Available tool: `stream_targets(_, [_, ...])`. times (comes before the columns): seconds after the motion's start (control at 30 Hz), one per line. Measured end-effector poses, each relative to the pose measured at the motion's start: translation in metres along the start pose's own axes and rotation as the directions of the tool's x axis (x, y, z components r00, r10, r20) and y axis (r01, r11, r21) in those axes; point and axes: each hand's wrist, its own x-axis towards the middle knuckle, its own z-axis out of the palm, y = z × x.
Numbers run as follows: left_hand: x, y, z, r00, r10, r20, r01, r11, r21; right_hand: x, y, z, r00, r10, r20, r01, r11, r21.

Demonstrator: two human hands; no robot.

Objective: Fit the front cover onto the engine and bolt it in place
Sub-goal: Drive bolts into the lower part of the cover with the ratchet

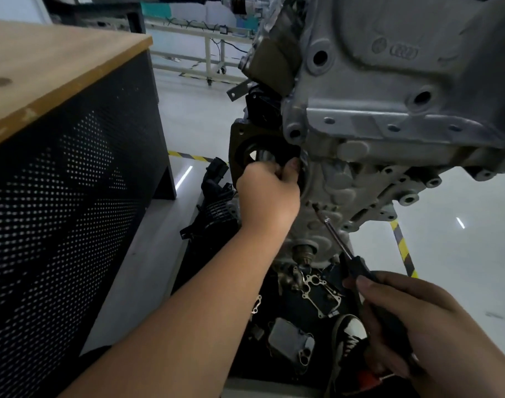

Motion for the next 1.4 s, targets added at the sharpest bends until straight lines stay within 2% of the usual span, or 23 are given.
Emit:
stream_targets(0.07, [-0.002,0.004,0.002,0.995,-0.099,0.016,0.099,0.994,-0.052,0.000,-0.002,-0.001,0.999,-0.033,0.010,0.033,0.999,0.003])
stream_targets(0.13, [-0.004,0.012,0.004,0.964,-0.261,0.056,0.266,0.950,-0.161,-0.001,-0.003,0.000,0.998,-0.063,-0.006,0.063,0.998,-0.008])
stream_targets(0.17, [-0.003,0.016,0.005,0.928,-0.360,0.100,0.373,0.901,-0.220,-0.001,-0.003,0.001,0.998,-0.065,-0.013,0.065,0.998,-0.004])
stream_targets(0.23, [-0.003,0.027,0.001,0.804,-0.529,0.271,0.594,0.734,-0.329,-0.003,-0.004,0.003,0.999,-0.039,-0.013,0.040,0.998,0.046])
stream_targets(0.27, [-0.003,0.032,-0.002,0.748,-0.560,0.357,0.663,0.666,-0.343,-0.004,-0.004,0.005,1.000,-0.023,-0.020,0.025,0.997,0.075])
stream_targets(0.3, [-0.002,0.034,-0.004,0.720,-0.565,0.403,0.691,0.640,-0.336,-0.005,-0.003,0.005,0.999,-0.009,-0.033,0.012,0.995,0.096])
stream_targets(0.47, [0.000,0.032,-0.002,0.753,-0.589,0.294,0.658,0.665,-0.354,-0.007,0.003,0.000,0.997,0.014,-0.074,-0.006,0.994,0.107])
stream_targets(0.57, [-0.002,0.034,-0.002,0.733,-0.619,0.282,0.675,0.610,-0.415,-0.005,0.002,-0.003,0.995,0.021,-0.098,-0.007,0.990,0.139])
stream_targets(0.77, [-0.001,0.038,0.000,0.716,-0.617,0.325,0.694,0.580,-0.427,-0.004,-0.007,-0.001,0.996,0.031,-0.080,-0.018,0.986,0.164])
stream_targets(0.87, [0.004,0.033,0.001,0.785,-0.573,0.236,0.616,0.685,-0.388,-0.004,-0.008,0.003,0.997,0.041,-0.073,-0.029,0.986,0.162])
stream_targets(0.9, [0.004,0.033,0.001,0.785,-0.580,0.217,0.615,0.688,-0.386,-0.004,-0.008,0.004,0.997,0.040,-0.068,-0.028,0.986,0.164])
stream_targets(1.03, [0.005,0.032,-0.002,0.698,-0.655,0.287,0.697,0.533,-0.478,-0.004,-0.005,0.007,0.997,0.038,-0.068,-0.026,0.986,0.167])
stream_targets(1.1, [0.005,0.031,-0.004,0.692,-0.643,0.328,0.708,0.516,-0.482,-0.005,-0.006,0.008,0.997,0.039,-0.066,-0.028,0.985,0.169])
stream_targets(1.3, [0.003,0.038,-0.004,0.729,-0.607,0.317,0.678,0.578,-0.453,-0.005,-0.007,0.013,0.995,0.039,-0.088,-0.023,0.985,0.173])
stream_targets(1.4, [0.009,0.029,-0.003,0.786,-0.558,0.265,0.617,0.688,-0.382,-0.003,-0.003,0.021,0.995,0.026,-0.092,-0.006,0.977,0.214])
